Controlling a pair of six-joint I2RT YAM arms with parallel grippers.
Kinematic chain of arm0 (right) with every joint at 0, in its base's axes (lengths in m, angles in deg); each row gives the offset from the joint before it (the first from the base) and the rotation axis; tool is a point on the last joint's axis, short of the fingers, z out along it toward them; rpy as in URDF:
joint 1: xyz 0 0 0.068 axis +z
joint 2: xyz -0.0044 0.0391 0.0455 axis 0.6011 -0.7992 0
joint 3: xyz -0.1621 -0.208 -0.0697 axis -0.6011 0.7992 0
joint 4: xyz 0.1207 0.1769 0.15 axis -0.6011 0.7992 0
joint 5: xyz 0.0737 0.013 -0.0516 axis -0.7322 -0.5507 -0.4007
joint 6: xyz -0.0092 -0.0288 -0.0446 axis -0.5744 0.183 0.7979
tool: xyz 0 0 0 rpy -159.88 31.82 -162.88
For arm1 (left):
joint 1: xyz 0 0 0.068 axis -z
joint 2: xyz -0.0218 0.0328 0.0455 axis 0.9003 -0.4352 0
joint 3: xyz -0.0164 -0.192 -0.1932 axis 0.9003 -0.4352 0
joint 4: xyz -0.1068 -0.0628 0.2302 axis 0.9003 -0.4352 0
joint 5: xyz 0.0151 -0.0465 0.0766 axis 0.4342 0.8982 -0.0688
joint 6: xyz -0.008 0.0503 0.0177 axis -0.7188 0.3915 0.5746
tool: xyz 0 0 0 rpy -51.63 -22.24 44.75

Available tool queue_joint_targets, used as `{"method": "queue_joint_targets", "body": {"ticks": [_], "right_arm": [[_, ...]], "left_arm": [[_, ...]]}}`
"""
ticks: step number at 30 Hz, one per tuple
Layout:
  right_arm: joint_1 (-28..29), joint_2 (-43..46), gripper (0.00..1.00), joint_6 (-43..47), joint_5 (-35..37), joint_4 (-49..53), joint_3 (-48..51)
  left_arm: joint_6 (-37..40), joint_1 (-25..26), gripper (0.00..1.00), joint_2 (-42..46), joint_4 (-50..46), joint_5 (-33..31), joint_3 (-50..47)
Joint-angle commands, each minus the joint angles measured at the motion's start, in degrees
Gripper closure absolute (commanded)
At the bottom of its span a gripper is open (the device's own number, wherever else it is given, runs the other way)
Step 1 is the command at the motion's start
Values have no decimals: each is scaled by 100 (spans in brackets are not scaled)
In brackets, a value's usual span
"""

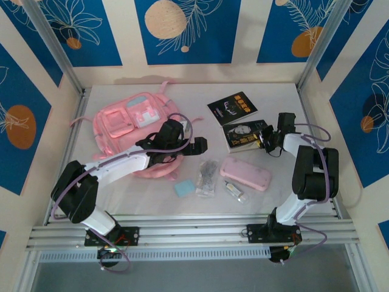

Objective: Pack books, pencil case, and school supplies into a backpack

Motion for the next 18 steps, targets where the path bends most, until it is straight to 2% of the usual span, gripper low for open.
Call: {"method": "queue_joint_targets", "body": {"ticks": [1, 4, 9, 15, 18], "right_arm": [[47, -139, 73, -152, -159, -326, -11], [69, -117, 80, -270, -109, -316, -17], [100, 78, 97, -286, -302, 1, -151], [232, 460, 100, -173, -437, 143, -200], [232, 461, 100, 136, -794, 194, -448]], "left_arm": [[-75, 29, 0, 119, 29, 11, -23], [-75, 28, 0, 120, 12, 11, -13], [-34, 28, 0, 102, -4, -36, 1], [99, -5, 0, -14, -1, -117, 114], [151, -114, 0, -129, 89, 75, 239]]}}
